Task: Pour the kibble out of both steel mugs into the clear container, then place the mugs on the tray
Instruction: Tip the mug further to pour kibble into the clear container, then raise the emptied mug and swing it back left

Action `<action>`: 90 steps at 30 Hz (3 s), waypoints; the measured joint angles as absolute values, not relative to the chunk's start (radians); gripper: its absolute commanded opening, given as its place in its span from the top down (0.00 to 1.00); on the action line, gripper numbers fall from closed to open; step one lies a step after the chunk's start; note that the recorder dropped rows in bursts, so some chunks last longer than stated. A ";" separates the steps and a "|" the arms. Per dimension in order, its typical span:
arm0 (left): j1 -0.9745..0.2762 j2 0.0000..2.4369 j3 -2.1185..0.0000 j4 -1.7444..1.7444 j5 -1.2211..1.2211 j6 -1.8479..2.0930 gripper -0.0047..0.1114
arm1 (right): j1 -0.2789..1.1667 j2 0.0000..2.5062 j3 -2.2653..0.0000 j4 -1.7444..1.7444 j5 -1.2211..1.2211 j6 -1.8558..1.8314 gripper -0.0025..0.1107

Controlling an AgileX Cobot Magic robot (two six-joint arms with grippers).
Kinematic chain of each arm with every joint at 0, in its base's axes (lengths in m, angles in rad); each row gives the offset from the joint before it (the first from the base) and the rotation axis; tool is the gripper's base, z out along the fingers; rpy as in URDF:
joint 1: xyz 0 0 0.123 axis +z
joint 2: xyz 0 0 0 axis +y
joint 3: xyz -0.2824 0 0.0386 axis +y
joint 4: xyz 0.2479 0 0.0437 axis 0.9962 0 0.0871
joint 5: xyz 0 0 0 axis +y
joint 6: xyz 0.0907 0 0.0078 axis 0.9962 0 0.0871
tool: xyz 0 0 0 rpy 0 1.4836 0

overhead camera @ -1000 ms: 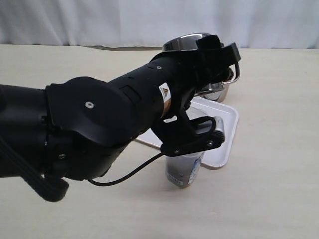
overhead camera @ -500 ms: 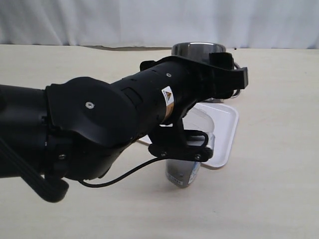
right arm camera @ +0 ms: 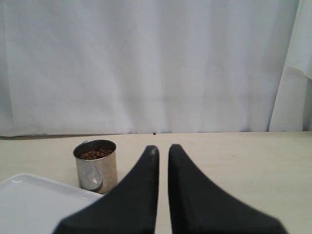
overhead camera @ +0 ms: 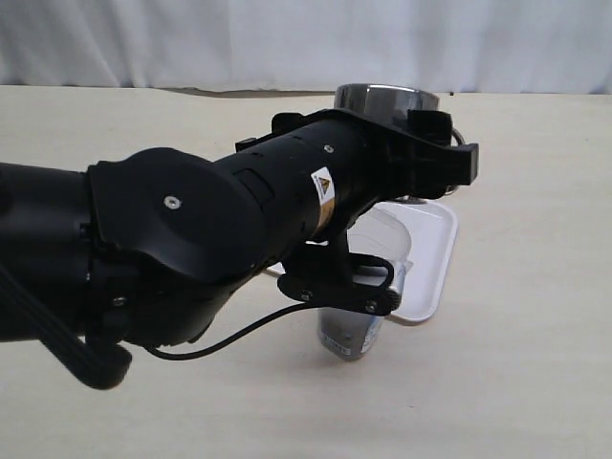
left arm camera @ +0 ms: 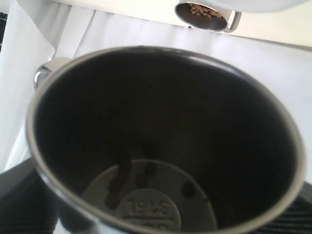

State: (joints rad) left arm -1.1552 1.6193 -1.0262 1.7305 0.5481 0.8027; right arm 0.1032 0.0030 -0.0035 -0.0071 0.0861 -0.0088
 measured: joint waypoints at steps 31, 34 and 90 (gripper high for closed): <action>-0.955 1.413 -1.029 1.392 0.248 0.027 0.96 | 0.103 0.003 -0.003 -0.007 0.086 -0.009 0.93; -0.900 1.365 -1.029 1.282 0.152 0.019 0.96 | 0.103 0.003 -0.003 -0.007 0.086 -0.009 0.93; 0.067 2.318 -0.839 1.085 -1.175 -0.268 0.35 | 0.103 0.003 -0.003 -0.007 0.086 -0.009 0.93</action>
